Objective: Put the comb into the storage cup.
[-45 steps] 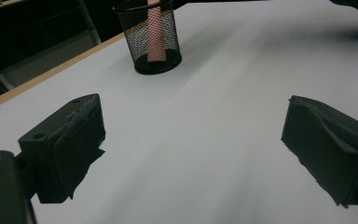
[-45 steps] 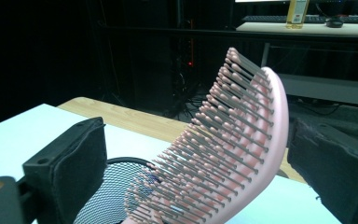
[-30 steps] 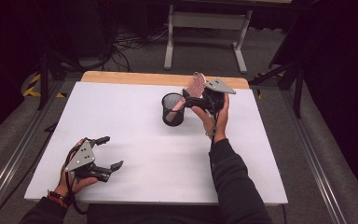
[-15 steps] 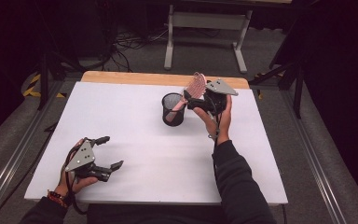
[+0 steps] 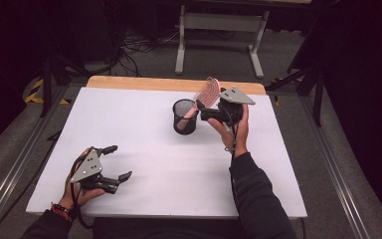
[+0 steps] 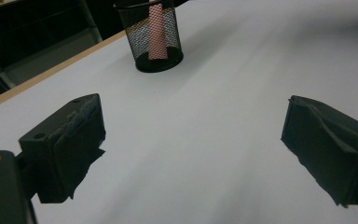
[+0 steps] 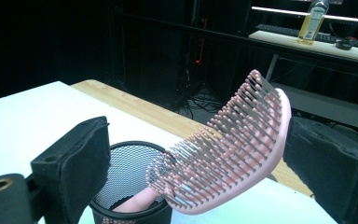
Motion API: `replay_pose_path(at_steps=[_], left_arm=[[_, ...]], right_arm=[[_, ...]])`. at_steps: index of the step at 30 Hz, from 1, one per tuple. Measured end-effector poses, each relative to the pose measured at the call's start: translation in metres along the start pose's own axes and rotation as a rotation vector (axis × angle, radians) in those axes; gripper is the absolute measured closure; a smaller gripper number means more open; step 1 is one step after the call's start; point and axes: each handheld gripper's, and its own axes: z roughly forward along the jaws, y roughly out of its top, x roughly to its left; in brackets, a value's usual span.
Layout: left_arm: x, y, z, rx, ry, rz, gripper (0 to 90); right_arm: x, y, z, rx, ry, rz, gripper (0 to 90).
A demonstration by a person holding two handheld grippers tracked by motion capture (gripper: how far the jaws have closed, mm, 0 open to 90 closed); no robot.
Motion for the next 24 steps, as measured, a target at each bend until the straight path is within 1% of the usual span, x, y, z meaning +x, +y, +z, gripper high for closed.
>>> replay_pose_path(at_steps=[5,9,14,16,18,24], left_arm=[[0.000,0.000,0.000,0.000,0.001,0.000,7.1],[0.000,0.000,0.000,0.001,0.002,0.000,7.1],[0.000,0.000,0.000,0.001,0.001,-0.001,7.1],[0.000,0.000,0.000,0.002,0.002,-0.002,7.1],[0.000,0.000,0.000,0.002,0.002,-0.001,7.1],[0.000,0.000,0.000,0.001,0.002,-0.004,7.1]], right_arm=[[0.001,-0.001,-0.003,0.006,0.014,-0.009,8.2],[0.001,-0.001,-0.007,0.003,0.012,-0.024,8.4],[0.001,-0.001,-0.011,0.003,-0.004,-0.047,8.7],[0.001,-0.002,-0.013,0.007,0.001,-0.052,8.8],[0.001,-0.002,-0.015,0.010,-0.005,-0.069,8.9],[0.000,-0.001,-0.023,0.000,0.001,-0.086,9.1]])
